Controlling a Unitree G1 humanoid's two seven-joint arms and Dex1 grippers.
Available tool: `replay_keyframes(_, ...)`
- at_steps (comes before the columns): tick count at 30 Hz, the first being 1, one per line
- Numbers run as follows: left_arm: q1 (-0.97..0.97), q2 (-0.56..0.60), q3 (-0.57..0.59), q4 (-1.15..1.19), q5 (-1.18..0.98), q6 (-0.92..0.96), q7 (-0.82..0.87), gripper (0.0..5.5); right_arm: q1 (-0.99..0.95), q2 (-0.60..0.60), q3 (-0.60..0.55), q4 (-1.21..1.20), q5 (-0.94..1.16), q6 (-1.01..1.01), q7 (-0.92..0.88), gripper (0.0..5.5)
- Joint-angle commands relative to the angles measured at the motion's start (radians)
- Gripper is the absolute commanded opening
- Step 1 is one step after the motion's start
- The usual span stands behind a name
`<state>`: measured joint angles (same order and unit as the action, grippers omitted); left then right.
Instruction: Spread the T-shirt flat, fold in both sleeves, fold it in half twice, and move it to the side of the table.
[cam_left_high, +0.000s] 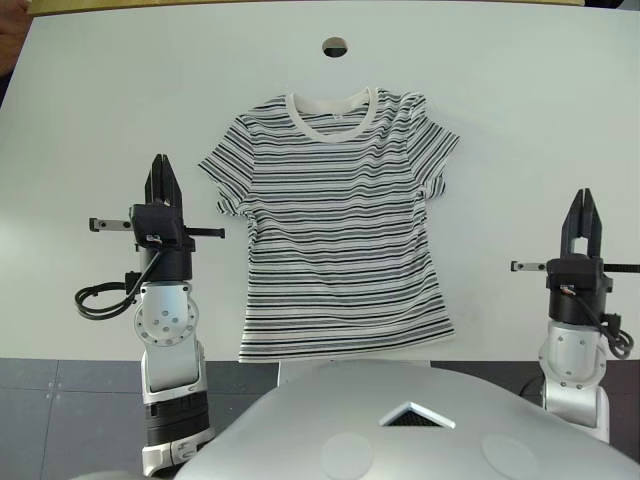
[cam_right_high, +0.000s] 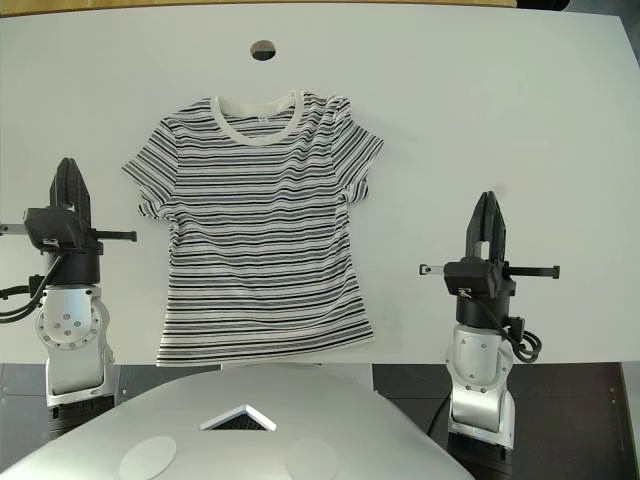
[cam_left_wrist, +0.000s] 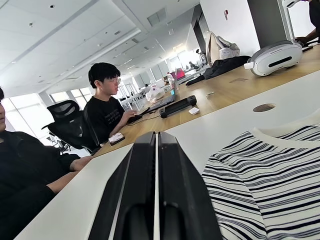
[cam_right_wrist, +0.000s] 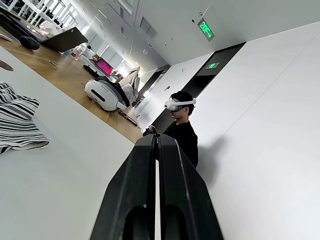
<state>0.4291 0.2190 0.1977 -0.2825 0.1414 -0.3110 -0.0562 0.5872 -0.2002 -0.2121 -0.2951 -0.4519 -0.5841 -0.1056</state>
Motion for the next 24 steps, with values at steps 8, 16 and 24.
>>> replay_keyframes(8,-0.003,0.012,0.001,-0.011,-0.015,0.022,-0.014,0.11,0.004,-0.003,0.002,-0.02,-0.011,0.014,-0.003,0.1)
replay_keyframes(16,-0.003,0.016,0.005,-0.015,-0.022,0.027,-0.016,0.11,0.007,-0.001,0.005,-0.028,-0.015,0.018,-0.002,0.1)
replay_keyframes(24,-0.004,0.02,0.012,-0.013,-0.031,0.031,-0.016,0.11,0.003,0.002,0.013,-0.032,-0.016,0.026,-0.002,0.1)
